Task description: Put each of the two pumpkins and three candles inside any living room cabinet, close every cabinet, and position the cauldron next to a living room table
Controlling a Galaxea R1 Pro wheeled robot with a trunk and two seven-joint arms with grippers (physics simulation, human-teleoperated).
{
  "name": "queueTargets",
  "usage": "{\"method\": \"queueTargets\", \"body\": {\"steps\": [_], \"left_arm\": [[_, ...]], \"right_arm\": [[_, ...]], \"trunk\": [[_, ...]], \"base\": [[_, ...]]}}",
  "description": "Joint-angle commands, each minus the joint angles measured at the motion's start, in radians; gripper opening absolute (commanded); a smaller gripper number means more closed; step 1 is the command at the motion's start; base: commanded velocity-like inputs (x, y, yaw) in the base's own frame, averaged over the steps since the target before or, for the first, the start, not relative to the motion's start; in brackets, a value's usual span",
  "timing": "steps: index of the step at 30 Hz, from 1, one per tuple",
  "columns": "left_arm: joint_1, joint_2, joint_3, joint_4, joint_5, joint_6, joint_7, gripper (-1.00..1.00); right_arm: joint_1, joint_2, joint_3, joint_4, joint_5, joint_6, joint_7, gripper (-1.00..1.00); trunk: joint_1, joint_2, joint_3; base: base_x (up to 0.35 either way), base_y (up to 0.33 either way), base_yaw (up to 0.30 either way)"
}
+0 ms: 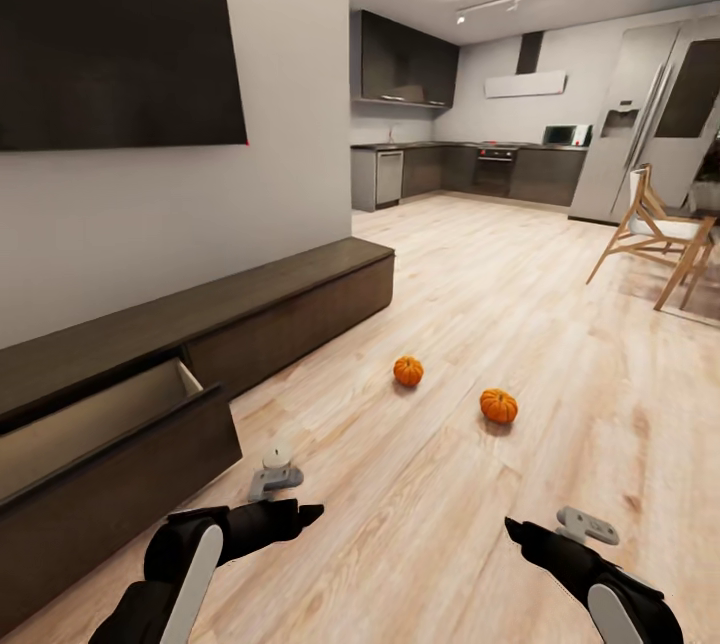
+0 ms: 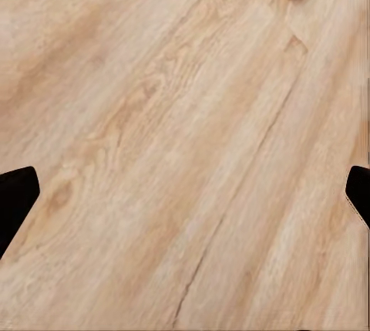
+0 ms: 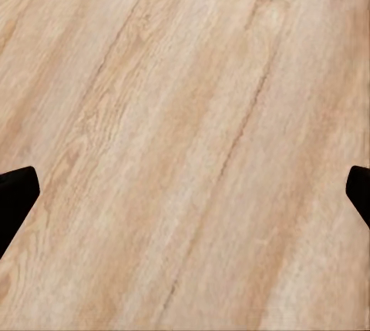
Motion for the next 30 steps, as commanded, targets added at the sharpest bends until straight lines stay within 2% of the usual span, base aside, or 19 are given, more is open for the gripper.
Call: {"method": "queueTargets", "body": {"steps": [1,9,25,30], "left_arm": [[-0.001,0.0,0.001,-0.001,-0.008,0.005,-0.009,1.0],[0.0,-0.001,0.0,-0.001,-0.008,0.005,-0.009,1.0],[0.0,-0.004,-0.003,-0.001,-0.008,0.005,-0.01,1.0],[0.0,-0.005,-0.009,-0.001,-0.009,0.005,-0.01,1.0]], "right_arm": [[-0.001,0.0,0.001,-0.001,-0.011,0.002,-0.009,1.0],[-0.001,0.0,0.001,0.002,-0.011,0.003,-0.01,1.0],[-0.001,0.0,-0.001,0.004,-0.012,0.002,-0.012,1.0],[-0.001,0.0,-0.03,0.008,-0.013,0.002,0.004,1.0]], "trunk": [[0.0,0.0,0.0],[0.0,0.0,0.005],[0.0,0.0,0.005],[0.0,0.0,0.005]], "base": [[0.218,-0.21,-0.268],[0.219,-0.21,-0.257],[0.218,-0.212,-0.005],[0.209,-0.224,0.0]]}}
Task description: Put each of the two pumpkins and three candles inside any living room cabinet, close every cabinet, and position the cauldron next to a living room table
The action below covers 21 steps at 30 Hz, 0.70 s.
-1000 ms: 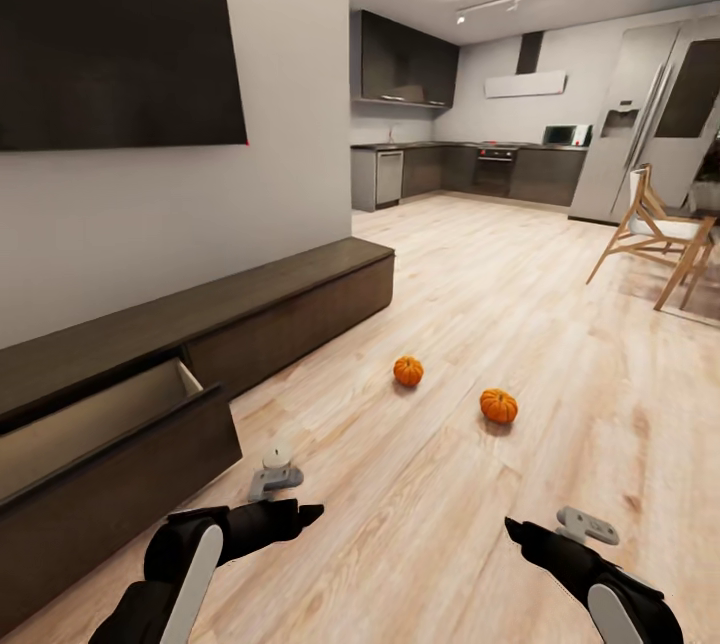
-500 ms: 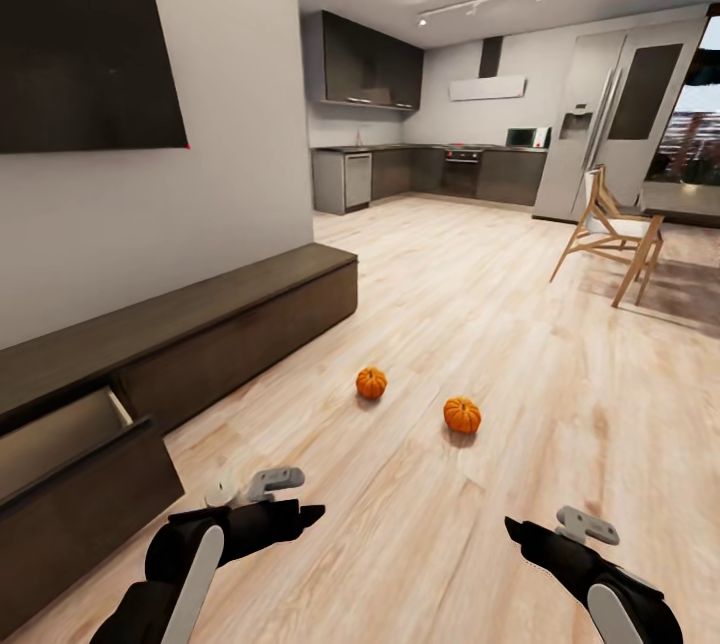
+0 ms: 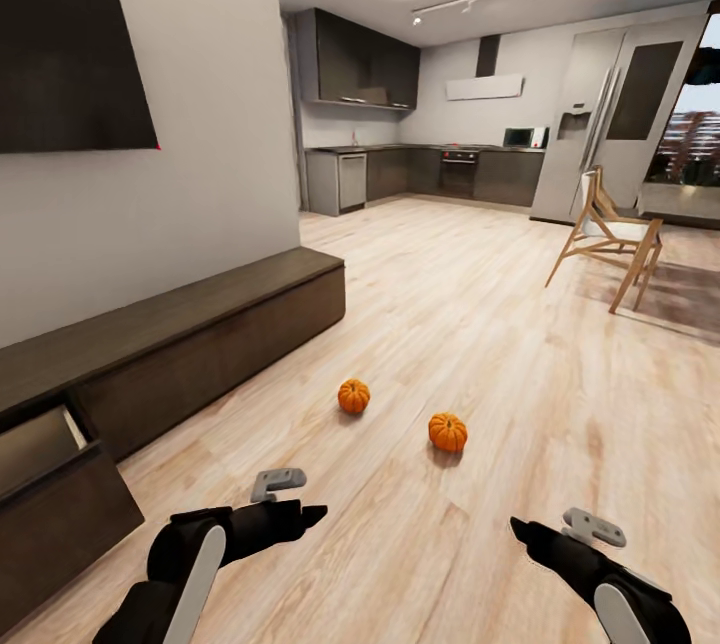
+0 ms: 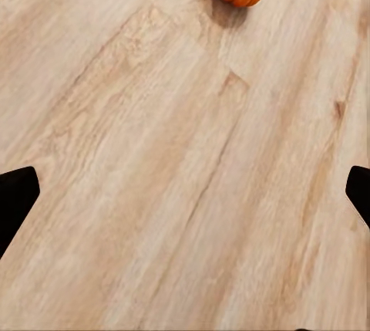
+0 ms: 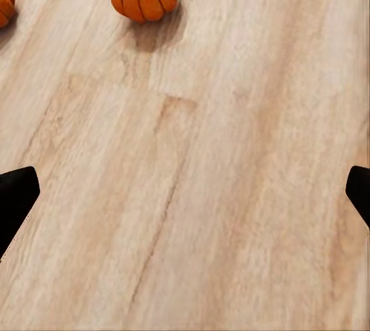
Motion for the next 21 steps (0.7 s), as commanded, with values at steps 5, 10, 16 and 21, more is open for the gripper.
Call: {"method": "queueTargets", "body": {"steps": [5,10,16,21], "left_arm": [[-0.001,0.0,-0.012,0.0,-0.008,0.004,-0.009,1.0],[-0.001,0.002,-0.013,0.0,-0.007,0.004,-0.009,1.0],[-0.001,0.007,-0.009,0.0,0.029,0.004,-0.014,1.0],[0.0,0.04,-0.007,0.001,0.182,0.004,-0.015,1.0]], "right_arm": [[-0.001,-0.002,-0.066,0.044,-0.076,0.004,0.105,1.0],[-0.001,-0.014,-0.102,0.173,-0.204,0.008,0.297,1.0],[-0.001,-0.041,-0.124,0.223,-0.242,0.008,0.36,1.0],[-0.001,-0.045,-0.128,0.249,-0.244,0.007,0.366,1.0]], "trunk": [[0.0,0.0,-0.001],[0.0,0.0,-0.001],[0.0,0.0,-0.001],[0.0,0.0,-0.001]], "base": [[0.205,-0.229,0.0],[0.204,-0.23,0.0],[0.204,-0.23,0.0],[0.204,-0.23,0.0]]}}
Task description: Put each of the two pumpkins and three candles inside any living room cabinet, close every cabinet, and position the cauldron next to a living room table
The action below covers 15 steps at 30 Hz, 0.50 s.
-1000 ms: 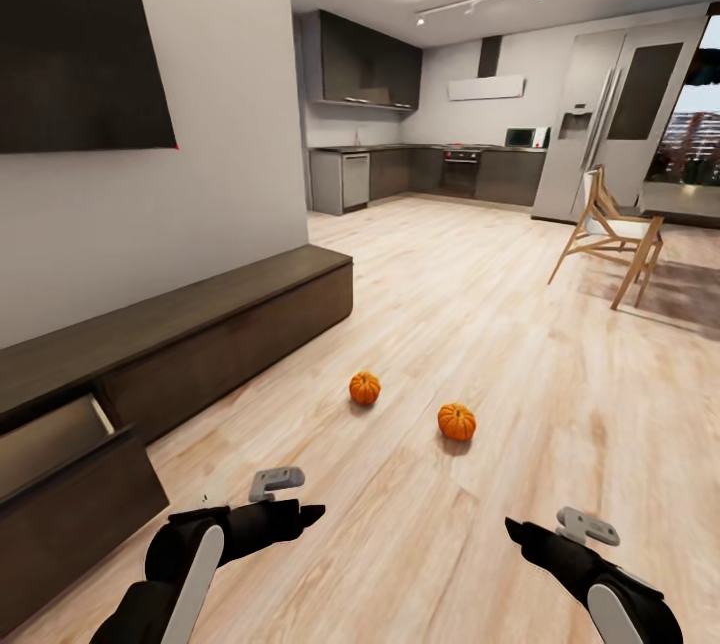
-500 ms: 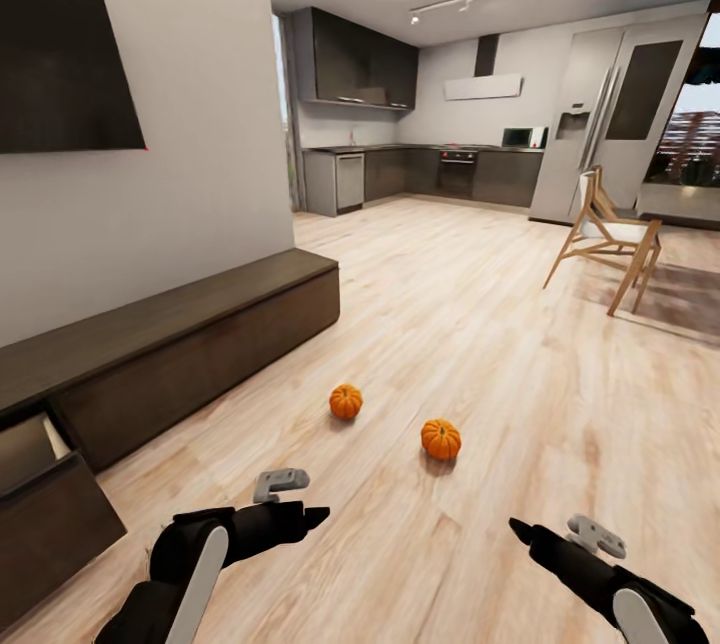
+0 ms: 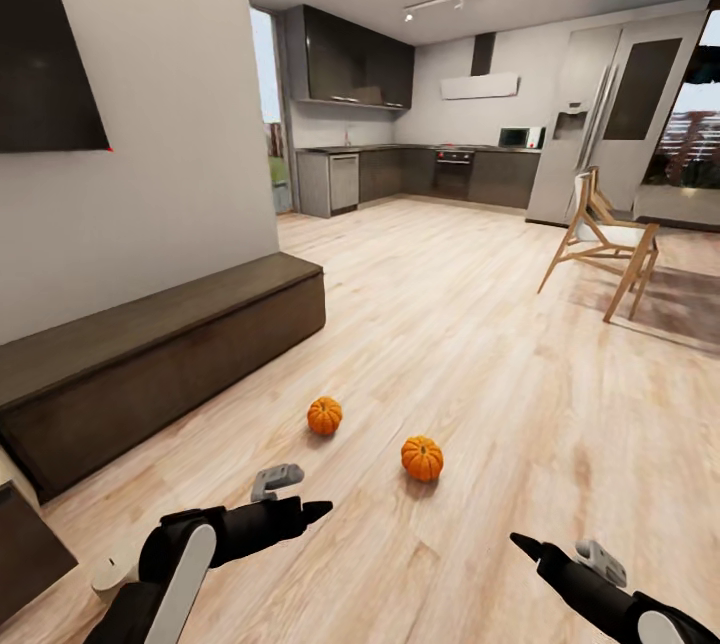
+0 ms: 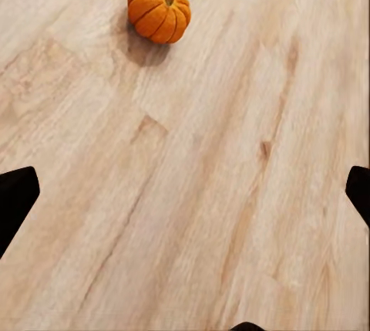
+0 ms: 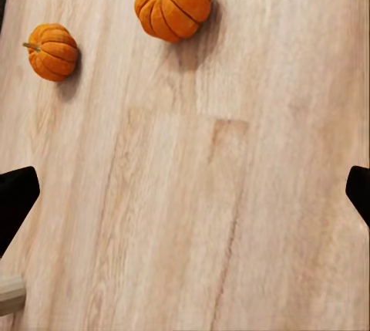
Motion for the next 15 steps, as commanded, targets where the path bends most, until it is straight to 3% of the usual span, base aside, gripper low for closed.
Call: {"method": "queueTargets", "body": {"steps": [1,5,8,9,11,14,15], "left_arm": [[-0.001,0.004,0.001,-0.001,0.001,0.004,-0.01,1.0],[-0.001,0.022,0.001,0.0,0.069,0.004,-0.011,1.0],[-0.001,0.029,0.003,0.001,0.147,0.004,-0.012,1.0],[-0.001,0.044,0.004,0.002,0.188,0.005,-0.013,1.0],[-0.001,0.12,0.001,0.004,0.353,0.004,-0.016,1.0],[-0.001,0.204,-0.004,0.008,0.583,0.004,-0.019,1.0],[-0.001,0.237,-0.006,0.008,0.665,0.004,-0.019,1.0]], "right_arm": [[-0.001,0.0,-0.002,0.002,0.0,0.005,0.004,1.0],[-0.001,0.0,-0.002,0.01,0.0,0.003,-0.001,1.0],[-0.005,0.0,-0.002,0.031,0.002,0.001,-0.004,1.0],[-0.014,0.0,-0.002,0.044,0.004,0.0,-0.004,1.0],[-0.043,0.002,-0.001,0.086,0.009,-0.001,-0.006,1.0],[-0.094,0.004,-0.001,0.119,0.011,-0.001,-0.008,1.0],[-0.136,0.004,0.0,0.146,0.012,-0.001,-0.009,1.0]], "trunk": [[0.0,0.0,-0.001],[0.0,0.0,-0.001],[0.0,0.0,-0.001],[0.0,0.0,-0.001],[0.0,0.0,-0.001],[0.0,0.0,-0.001],[0.0,0.0,-0.001]], "base": [[0.204,-0.23,0.0],[0.204,-0.23,0.0],[0.204,-0.23,0.0],[0.204,-0.23,0.0],[0.204,-0.23,0.0],[0.204,-0.23,0.0],[0.204,-0.23,0.0]]}}
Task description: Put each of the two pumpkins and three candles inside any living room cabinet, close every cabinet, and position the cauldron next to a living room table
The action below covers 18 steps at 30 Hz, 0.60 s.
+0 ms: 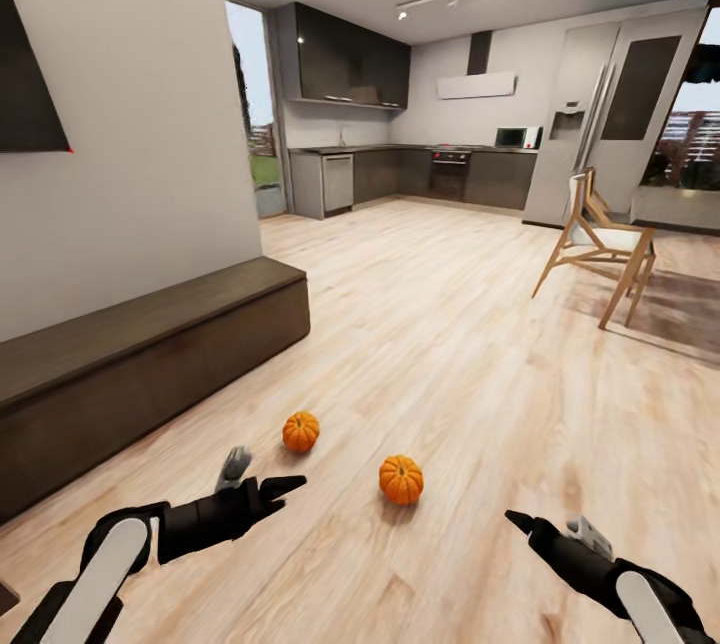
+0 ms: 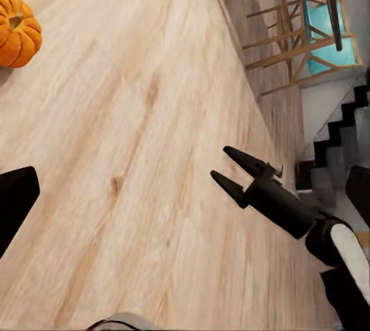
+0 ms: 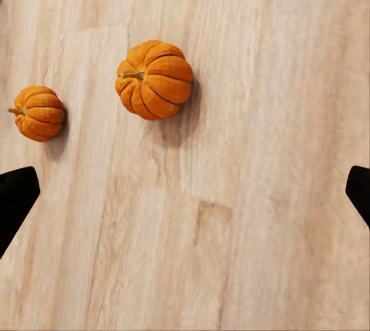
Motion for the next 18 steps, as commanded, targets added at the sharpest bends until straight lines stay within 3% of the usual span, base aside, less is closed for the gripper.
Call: {"method": "queueTargets", "body": {"steps": [1,3,7,11,18], "left_arm": [[0.0,0.011,-0.001,0.0,0.013,0.002,-0.009,1.0],[0.0,0.035,-0.002,0.0,0.066,0.001,-0.009,1.0],[0.0,0.046,-0.003,0.001,0.09,0.0,-0.009,1.0],[0.0,0.048,0.0,0.002,0.094,0.0,-0.01,1.0],[0.001,0.049,0.006,0.002,0.096,0.001,-0.01,1.0]], "right_arm": [[-0.02,0.001,-0.001,0.012,0.002,0.005,0.002,1.0],[-0.117,0.002,0.005,0.092,0.004,0.006,-0.001,1.0],[-0.238,0.006,0.011,0.225,0.037,-0.009,-0.004,1.0],[-0.276,0.006,0.022,0.257,0.087,-0.023,-0.005,1.0],[-0.297,0.007,0.051,0.291,0.102,-0.018,-0.006,1.0]], "trunk": [[0.0,0.0,-0.001],[0.0,0.0,-0.001],[0.0,0.0,-0.001],[0.0,0.0,-0.001],[0.0,0.0,-0.001]], "base": [[0.204,-0.23,0.0],[0.203,-0.23,0.0],[0.202,-0.23,0.0],[0.199,-0.232,0.0],[0.185,-0.238,0.0]]}}
